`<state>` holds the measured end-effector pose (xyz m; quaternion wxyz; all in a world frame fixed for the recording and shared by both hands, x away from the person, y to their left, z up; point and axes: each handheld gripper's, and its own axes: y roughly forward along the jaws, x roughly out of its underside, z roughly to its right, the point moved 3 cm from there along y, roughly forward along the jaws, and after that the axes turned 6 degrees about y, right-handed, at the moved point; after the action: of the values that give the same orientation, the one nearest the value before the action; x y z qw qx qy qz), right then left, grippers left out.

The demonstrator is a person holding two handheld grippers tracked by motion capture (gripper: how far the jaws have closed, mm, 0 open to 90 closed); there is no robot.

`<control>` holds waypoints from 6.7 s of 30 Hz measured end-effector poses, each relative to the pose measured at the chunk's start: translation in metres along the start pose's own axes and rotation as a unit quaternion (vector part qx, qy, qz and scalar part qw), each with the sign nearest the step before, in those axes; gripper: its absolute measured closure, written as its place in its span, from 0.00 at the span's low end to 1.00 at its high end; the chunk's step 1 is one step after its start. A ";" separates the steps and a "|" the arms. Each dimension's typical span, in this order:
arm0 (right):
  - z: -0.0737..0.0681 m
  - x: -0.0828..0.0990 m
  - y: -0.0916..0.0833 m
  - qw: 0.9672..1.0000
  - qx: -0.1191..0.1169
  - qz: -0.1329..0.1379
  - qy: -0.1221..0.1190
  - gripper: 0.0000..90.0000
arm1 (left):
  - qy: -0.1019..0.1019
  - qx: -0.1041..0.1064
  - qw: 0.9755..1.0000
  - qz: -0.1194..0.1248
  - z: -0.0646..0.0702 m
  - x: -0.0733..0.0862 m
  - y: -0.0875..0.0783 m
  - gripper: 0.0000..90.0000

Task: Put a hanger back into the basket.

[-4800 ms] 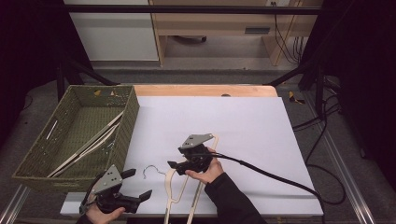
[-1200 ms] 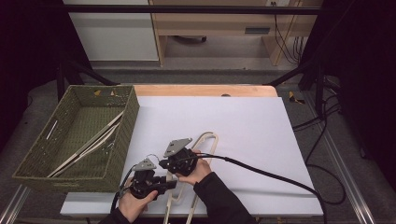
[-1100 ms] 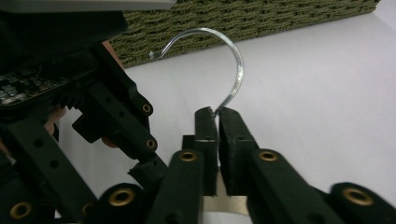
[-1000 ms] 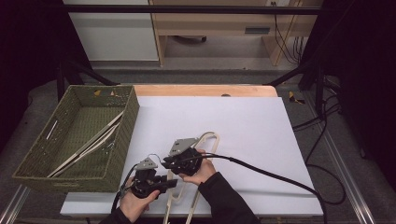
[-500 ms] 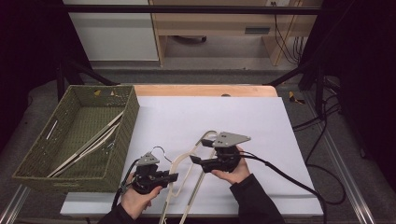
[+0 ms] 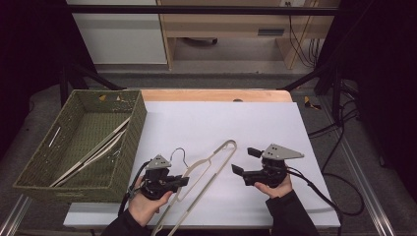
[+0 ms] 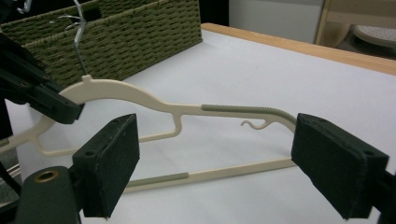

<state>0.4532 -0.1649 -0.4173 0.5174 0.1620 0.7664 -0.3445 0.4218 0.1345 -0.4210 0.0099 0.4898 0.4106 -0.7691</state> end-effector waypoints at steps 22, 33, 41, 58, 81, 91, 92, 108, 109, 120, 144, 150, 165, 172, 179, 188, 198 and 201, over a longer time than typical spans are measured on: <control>0.016 0.002 -0.019 0.999 0.033 0.016 0.015 0.07 | 0.073 -0.035 0.996 0.040 -0.007 -0.035 -0.053 0.96; 0.021 0.001 -0.026 0.999 0.040 0.024 0.024 0.05 | 0.109 -0.034 0.991 0.075 -0.001 -0.071 -0.088 0.96; 0.022 0.001 -0.027 0.998 0.043 0.024 0.027 0.05 | 0.127 -0.042 0.987 0.084 -0.005 -0.097 -0.111 0.96; 0.023 0.002 -0.025 0.998 0.044 0.020 0.031 0.04 | 0.149 -0.062 0.982 0.100 -0.039 -0.127 -0.157 0.96; 0.024 0.004 -0.022 0.998 0.047 0.014 0.029 0.03 | 0.134 -0.139 0.977 0.087 -0.126 -0.107 -0.210 0.96; 0.024 0.003 -0.024 0.998 0.047 0.015 0.027 0.03 | 0.128 -0.168 0.975 0.069 -0.159 -0.087 -0.215 0.95; 0.024 0.003 -0.024 0.998 0.047 0.015 0.027 0.03 | 0.126 -0.175 0.974 0.066 -0.162 -0.085 -0.215 0.95; 0.024 0.004 -0.023 0.998 0.049 0.014 0.026 0.03 | 0.109 -0.203 0.972 0.033 -0.197 -0.048 -0.214 0.95; 0.024 0.004 -0.023 0.998 0.049 0.015 0.027 0.03 | 0.110 -0.205 0.972 0.032 -0.198 -0.046 -0.214 0.95; 0.024 0.004 -0.022 0.998 0.048 0.013 0.029 0.03 | 0.126 -0.224 0.966 0.028 -0.202 -0.034 -0.214 0.95; 0.024 0.005 -0.020 0.998 0.045 0.010 0.030 0.03 | 0.098 -0.236 0.967 -0.013 -0.229 0.009 -0.175 0.95; 0.024 0.005 -0.021 0.999 0.045 0.009 0.026 0.03 | 0.090 -0.242 0.966 -0.025 -0.231 0.023 -0.163 0.95; 0.024 0.005 -0.021 0.999 0.045 0.010 0.025 0.04 | 0.055 -0.196 0.976 -0.073 -0.220 0.034 -0.143 0.83; 0.024 0.005 -0.020 0.999 0.046 0.009 0.027 0.04 | 0.034 -0.174 0.982 -0.068 -0.215 0.039 -0.145 0.79; 0.024 0.004 -0.022 0.998 0.047 0.013 0.026 0.04 | 0.036 -0.177 0.983 -0.021 -0.203 0.032 -0.157 0.71; 0.024 0.001 -0.027 0.998 0.047 0.024 0.028 0.03 | 0.056 -0.151 0.981 0.107 -0.160 0.007 -0.167 0.41; 0.025 -0.001 -0.033 0.998 0.042 0.032 0.028 0.03 | 0.085 -0.113 0.975 0.174 -0.110 -0.010 -0.150 0.14; 0.025 -0.002 -0.034 0.998 0.043 0.035 0.027 0.03 | 0.079 -0.094 0.975 0.184 -0.098 -0.011 -0.141 0.07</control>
<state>0.4507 -0.2060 -0.4090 0.5006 0.2203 0.7584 -0.3545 0.4423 0.2864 -0.3430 0.1649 0.6132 0.3832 -0.6708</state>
